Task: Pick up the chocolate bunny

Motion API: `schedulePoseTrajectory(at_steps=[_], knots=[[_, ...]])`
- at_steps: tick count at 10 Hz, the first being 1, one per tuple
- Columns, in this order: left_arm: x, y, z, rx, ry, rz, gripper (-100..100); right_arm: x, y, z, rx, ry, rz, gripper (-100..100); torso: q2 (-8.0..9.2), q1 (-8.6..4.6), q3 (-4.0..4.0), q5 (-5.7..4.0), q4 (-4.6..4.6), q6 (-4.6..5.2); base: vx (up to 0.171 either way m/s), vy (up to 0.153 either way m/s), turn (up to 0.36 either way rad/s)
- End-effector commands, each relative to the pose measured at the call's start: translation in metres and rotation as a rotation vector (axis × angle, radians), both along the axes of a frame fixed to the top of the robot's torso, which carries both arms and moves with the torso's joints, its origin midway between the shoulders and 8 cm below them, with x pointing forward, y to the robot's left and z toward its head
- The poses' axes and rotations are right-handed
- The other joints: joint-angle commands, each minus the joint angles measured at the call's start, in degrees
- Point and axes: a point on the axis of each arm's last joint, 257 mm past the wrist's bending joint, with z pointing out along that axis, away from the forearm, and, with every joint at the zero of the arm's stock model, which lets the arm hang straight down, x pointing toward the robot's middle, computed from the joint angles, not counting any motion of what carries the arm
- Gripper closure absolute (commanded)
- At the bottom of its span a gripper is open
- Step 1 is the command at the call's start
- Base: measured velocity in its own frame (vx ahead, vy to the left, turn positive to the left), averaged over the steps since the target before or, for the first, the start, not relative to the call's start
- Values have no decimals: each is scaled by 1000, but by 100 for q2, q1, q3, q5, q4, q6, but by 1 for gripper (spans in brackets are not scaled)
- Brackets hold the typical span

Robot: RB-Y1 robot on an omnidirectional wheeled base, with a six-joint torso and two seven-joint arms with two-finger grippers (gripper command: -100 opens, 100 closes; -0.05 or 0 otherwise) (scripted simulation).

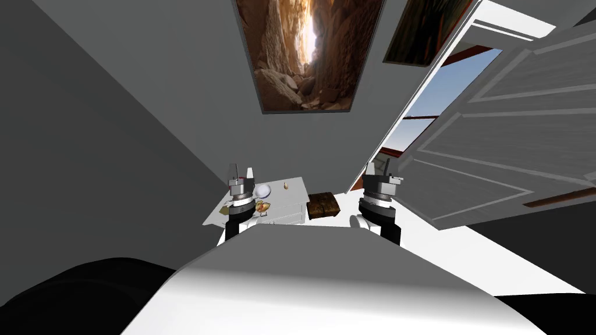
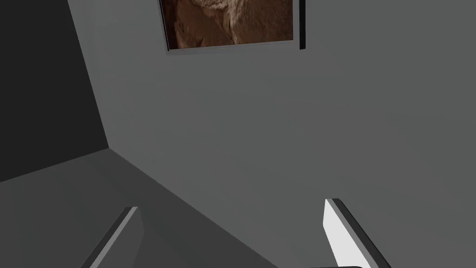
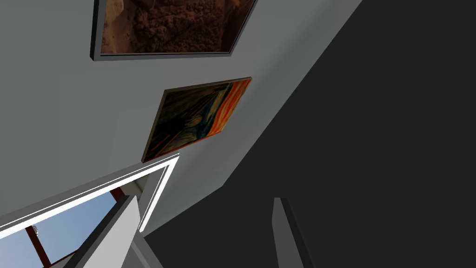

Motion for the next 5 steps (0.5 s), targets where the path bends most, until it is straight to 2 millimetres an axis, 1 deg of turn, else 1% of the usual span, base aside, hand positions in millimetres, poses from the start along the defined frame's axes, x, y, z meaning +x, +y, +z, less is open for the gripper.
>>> schedulePoseTrajectory(at_steps=[1,2,3,5], knots=[[9,-3,-12,30,47,-17,-100,0,0,0,0,0,0,0,0,0,0,0,0,0,-78,-32,-35],[13,-5,-18,42,70,-24,-100,0,0,0,0,0,0,0,22,-9,12,-2,4,1,-129,-54,-52],[18,-6,-26,55,97,-31,-100,0,0,0,0,0,0,0,41,-17,23,-4,9,1,-89,-59,-62],[30,-8,-45,84,162,-45,-100,0,0,0,0,0,0,0,25,-20,15,-4,6,1,-50,-53,-67]])
